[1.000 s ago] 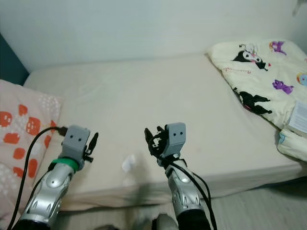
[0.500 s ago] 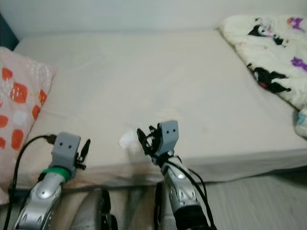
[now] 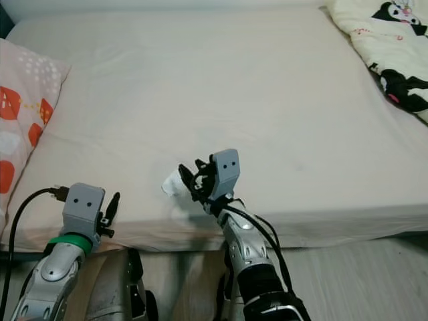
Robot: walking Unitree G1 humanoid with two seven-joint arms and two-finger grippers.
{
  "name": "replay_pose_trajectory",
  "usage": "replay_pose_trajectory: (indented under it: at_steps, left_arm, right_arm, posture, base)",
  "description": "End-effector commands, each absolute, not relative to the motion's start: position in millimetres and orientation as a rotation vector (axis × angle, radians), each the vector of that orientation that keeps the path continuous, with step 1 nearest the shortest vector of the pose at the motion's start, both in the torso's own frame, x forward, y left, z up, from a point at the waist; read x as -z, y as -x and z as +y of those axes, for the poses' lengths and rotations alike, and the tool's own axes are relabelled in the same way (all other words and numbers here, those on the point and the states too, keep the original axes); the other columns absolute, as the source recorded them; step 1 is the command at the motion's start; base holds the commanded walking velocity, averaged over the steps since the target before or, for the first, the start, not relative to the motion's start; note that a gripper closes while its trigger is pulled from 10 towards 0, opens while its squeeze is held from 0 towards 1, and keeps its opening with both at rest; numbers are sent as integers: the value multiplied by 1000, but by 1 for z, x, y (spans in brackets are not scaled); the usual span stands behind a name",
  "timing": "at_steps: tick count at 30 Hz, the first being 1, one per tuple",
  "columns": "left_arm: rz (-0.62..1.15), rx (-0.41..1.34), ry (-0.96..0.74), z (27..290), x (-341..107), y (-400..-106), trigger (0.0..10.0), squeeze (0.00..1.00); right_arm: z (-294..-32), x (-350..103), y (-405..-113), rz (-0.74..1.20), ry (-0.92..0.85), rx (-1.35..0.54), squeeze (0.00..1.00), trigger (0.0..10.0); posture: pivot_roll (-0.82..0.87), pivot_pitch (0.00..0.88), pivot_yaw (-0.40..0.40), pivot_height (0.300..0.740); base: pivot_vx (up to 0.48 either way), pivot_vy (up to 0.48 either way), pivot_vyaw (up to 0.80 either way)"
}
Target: Clean up the room
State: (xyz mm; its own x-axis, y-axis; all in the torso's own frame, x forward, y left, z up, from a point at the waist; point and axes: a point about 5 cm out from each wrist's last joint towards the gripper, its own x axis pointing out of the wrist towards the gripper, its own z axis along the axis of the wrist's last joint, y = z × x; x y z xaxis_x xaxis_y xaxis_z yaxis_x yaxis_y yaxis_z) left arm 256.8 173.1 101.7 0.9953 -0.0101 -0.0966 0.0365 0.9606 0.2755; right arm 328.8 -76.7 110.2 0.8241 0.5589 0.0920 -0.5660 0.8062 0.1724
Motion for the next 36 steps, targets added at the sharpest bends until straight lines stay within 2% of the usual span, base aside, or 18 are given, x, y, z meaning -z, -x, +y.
replay_pose_trajectory:
  at_steps: [1, 2, 5, 6, 12, 14, 23, 24, 25, 36]
  left_arm:
    - [126, 19, -282, 177, -98, -251, 10000, 0]
    - [124, 16, -281, 177, -100, -250, 10000, 0]
    - [123, 13, -280, 177, -102, -248, 10000, 0]
    - [122, -1, -279, 179, -106, -242, 10000, 0]
    - [133, -26, -275, 181, -110, -231, 10000, 0]
    - [142, -40, -271, 181, -110, -224, 10000, 0]
    - [155, -71, -262, 181, -111, -217, 10000, 0]
    - [155, -78, -259, 181, -112, -216, 10000, 0]
    - [156, -84, -258, 181, -113, -215, 10000, 0]
    - [158, -91, -251, 180, -116, -218, 10000, 0]
  right_arm:
    - [-72, -106, -328, -23, -195, -632, 125, 10000]
    - [-69, -108, -332, -18, -193, -652, 1000, 10000]
    - [-67, -108, -335, -5, -187, -669, 1000, 10000]
    - [-62, -101, -338, 57, -135, -696, 1000, 10000]
    - [-61, -96, -343, 100, -35, -713, 1000, 10000]
    - [-61, -98, -347, 98, 0, -725, 0, 10000]
    - [-59, -98, -352, 129, 89, -731, 0, 10000]
    - [-60, -95, -352, 159, 119, -723, 0, 4118]
    - [-60, -91, -352, 186, 131, -720, 0, 0]
    - [-67, -78, -349, 286, 180, -726, 0, 0]
  posture:
    - [74, 264, 74, 585]
    - [83, 272, 71, 585]
    - [95, 287, 66, 585]
    - [124, 320, 57, 585]
    - [151, 351, 48, 585]
    - [172, 361, 35, 585]
    - [203, 360, 16, 585]
    - [209, 357, 13, 585]
    - [210, 356, 12, 585]
    - [198, 337, 14, 585]
  base:
    - [0, 0, 0]
    - [0, 0, 0]
    - [0, 0, 0]
    - [0, 0, 0]
    - [0, 0, 0]
    - [0, 0, 0]
    - [0, 0, 0]
    - [0, 0, 0]
    - [0, 0, 0]
    - [0, 0, 0]
